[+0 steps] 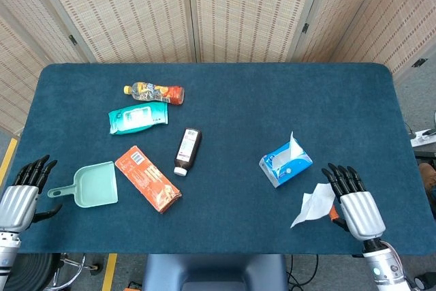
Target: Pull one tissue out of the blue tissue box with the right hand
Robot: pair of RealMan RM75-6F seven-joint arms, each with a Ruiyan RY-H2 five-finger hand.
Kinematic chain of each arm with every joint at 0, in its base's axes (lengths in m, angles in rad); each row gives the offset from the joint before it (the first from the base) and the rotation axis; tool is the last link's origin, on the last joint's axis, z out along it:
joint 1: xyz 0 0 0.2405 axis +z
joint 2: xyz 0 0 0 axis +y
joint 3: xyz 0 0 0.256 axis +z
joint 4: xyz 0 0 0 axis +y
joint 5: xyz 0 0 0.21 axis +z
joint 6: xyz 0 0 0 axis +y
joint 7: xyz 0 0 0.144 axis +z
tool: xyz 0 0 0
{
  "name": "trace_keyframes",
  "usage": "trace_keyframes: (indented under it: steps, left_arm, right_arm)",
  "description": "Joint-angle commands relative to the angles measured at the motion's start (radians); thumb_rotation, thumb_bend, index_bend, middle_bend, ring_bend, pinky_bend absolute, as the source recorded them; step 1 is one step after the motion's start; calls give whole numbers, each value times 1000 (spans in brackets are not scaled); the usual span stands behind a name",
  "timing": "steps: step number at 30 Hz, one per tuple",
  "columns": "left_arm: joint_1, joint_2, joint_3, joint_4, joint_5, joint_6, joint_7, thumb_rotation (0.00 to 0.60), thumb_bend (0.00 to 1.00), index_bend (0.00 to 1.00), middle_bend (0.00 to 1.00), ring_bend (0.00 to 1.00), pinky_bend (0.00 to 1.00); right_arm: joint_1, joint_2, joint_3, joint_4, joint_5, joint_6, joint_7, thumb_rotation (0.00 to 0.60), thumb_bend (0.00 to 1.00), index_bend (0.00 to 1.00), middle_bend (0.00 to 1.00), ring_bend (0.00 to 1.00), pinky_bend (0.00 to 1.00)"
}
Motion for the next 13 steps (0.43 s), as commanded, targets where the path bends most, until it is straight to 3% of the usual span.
trace_keyframes:
  steps: [1,5,13]
  left_arm:
    - [-1,-1,0,1,0,-1,1,600,261,0,0,0,116]
    - [-1,-1,1,0,0,-2,2,600,261,0,0,0,116]
    - [-1,-1,1,-1,0,-1,2,600,260,0,0,0,116]
  right_arm:
    - [0,3,0,1,-2,0,2,600,102,0,0,0,0]
    - [0,4,4,2,1,-2,-3,600,8,0,0,0,0]
    - [-1,8,5,-6,11,-12,-24,600,0,0,0,0,0]
